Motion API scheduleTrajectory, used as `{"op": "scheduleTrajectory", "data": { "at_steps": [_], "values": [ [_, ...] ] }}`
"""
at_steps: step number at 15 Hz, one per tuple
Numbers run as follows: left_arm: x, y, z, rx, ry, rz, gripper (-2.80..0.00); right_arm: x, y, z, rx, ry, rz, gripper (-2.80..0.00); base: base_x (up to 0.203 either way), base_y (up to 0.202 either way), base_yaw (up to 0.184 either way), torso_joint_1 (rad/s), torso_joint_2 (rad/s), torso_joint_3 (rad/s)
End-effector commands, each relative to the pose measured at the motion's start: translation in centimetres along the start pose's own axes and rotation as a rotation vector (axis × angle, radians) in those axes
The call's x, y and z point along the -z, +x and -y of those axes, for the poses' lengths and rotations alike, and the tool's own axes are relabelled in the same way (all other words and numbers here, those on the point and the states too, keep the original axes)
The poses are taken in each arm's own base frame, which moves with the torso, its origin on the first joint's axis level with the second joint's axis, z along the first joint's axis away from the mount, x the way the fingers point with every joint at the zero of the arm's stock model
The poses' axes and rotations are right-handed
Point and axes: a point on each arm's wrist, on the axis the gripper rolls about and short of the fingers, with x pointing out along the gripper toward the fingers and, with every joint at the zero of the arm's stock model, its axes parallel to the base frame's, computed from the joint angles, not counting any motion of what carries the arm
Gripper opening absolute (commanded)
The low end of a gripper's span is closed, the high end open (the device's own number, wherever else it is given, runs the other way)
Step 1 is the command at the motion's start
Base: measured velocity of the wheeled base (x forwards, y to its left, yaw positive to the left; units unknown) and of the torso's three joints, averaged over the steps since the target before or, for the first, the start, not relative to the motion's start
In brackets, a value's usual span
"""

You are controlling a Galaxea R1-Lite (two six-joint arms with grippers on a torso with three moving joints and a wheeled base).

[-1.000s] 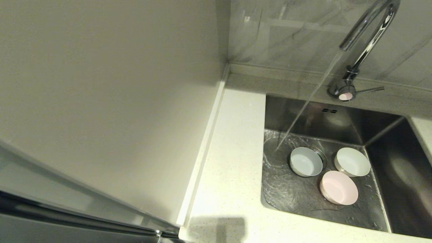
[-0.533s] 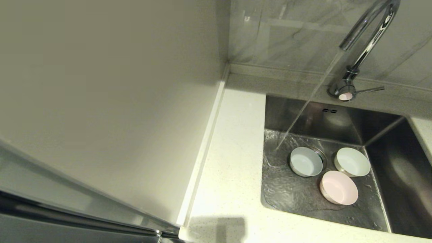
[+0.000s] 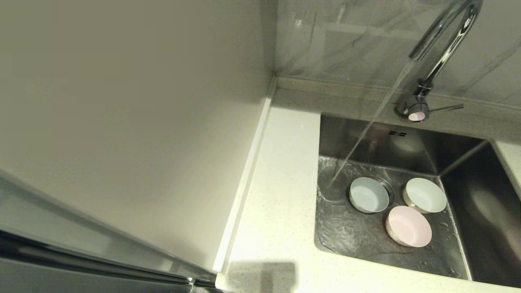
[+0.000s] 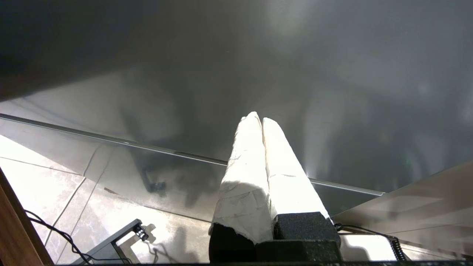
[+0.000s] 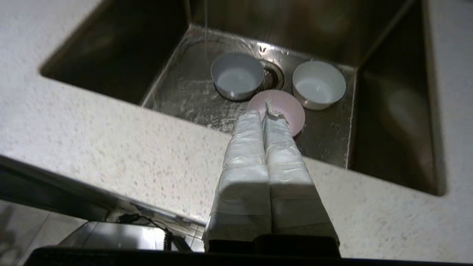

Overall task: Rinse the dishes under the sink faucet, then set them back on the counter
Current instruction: Turn off the faucet

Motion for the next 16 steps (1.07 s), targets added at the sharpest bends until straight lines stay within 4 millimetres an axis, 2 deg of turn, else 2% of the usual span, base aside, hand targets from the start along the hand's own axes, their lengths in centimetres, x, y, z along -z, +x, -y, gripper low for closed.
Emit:
{"op": "scheduleTrajectory", "data": {
  "at_steps": [1,3,5,7,9,11,12,16],
  "values": [
    [0.0,0.0,0.0,0.001,-0.001,0.003,-2.8,-3.5,0.3,0.1,0.001,0.004,0.001,-2.8,0.0,0.0,0.0,0.0,0.0,0.0],
    [0.0,0.0,0.0,0.0,-0.001,0.003,-2.8,-8.7,2.3,0.4,0.002,0.019,-0.041,-2.8,0.0,0.0,0.0,0.0,0.0,0.0],
    [0.0,0.0,0.0,0.0,-0.001,0.003,-2.8,-14.2,6.2,0.7,0.0,0.049,-0.09,-2.8,0.0,0.0,0.0,0.0,0.0,0.0],
    [0.0,0.0,0.0,0.0,-0.001,0.003,-2.8,-18.1,12.2,0.9,0.0,0.074,-0.161,-2.8,0.0,0.0,0.0,0.0,0.0,0.0],
    [0.0,0.0,0.0,0.0,-0.001,0.003,-2.8,-20.9,18.3,1.4,0.028,0.106,-0.193,-2.8,0.0,0.0,0.0,0.0,0.0,0.0],
    [0.0,0.0,0.0,0.0,-0.001,0.005,-2.8,-22.2,22.5,2.7,0.1,0.131,-0.215,-2.8,0.0,0.0,0.0,0.0,0.0,0.0],
    [0.0,0.0,0.0,0.0,0.0,0.003,-2.8,-21.9,23.3,4.0,0.161,0.136,-0.247,-2.8,0.0,0.0,0.0,0.0,0.0,0.0],
    [0.0,0.0,0.0,0.0,-0.001,0.004,-2.8,-19.1,21.2,7.0,0.213,0.197,-0.38,-2.8,0.0,0.0,0.0,0.0,0.0,0.0]
  ]
}}
